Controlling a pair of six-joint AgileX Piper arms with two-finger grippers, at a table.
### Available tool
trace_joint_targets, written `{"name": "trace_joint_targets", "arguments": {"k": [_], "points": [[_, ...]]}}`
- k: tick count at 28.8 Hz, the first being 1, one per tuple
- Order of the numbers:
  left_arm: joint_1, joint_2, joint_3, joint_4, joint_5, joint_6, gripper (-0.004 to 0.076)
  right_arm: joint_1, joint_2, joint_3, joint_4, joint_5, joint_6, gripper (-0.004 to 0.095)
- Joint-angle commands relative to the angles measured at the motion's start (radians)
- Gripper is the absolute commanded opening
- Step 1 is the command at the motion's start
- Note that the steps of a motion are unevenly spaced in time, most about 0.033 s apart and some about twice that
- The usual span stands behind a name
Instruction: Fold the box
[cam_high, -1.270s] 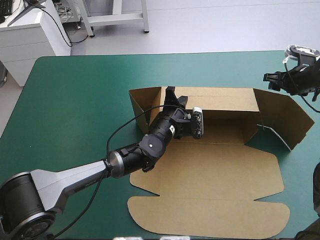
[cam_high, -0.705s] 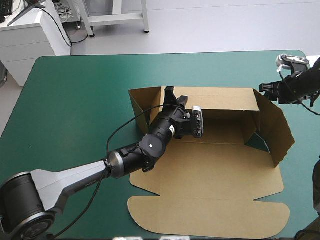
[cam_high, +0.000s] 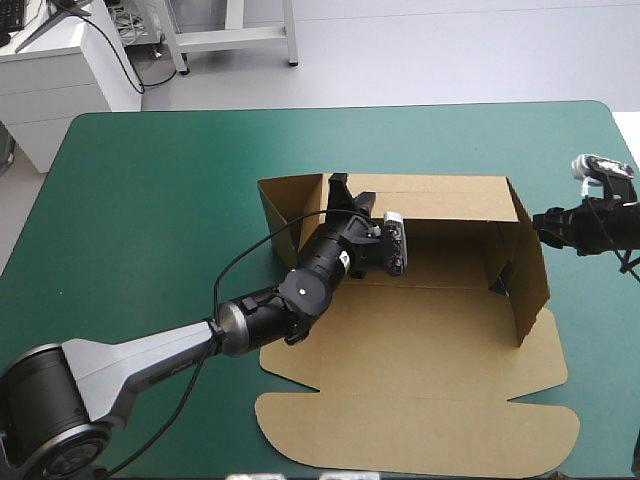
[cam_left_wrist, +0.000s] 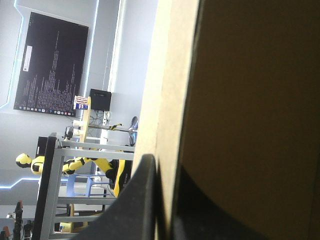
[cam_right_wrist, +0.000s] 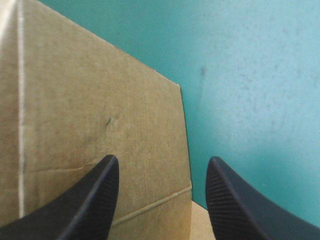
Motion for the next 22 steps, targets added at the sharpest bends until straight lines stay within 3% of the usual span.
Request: {"name": "trace_joint_targets", "arguments": {"k": [1, 7, 22], "points": [[-0.007, -0.024, -0.005, -0.057, -0.012, -0.043, -0.0008, -0.071, -0.092, 0.077, 0.209, -0.036, -0.226, 0.0486], [-0.007, -0.024, -0.005, -0.057, -0.014, -0.043, -0.0008, -0.083, -0.093, 0.122, 0.246, 0.015, -0.330, 0.0486], [-0.007, -0.024, -0.005, -0.057, -0.009, -0.043, -0.0008, -0.083, -0.101, 0.123, 0.072, 0.175, -0.336, 0.0486]]}}
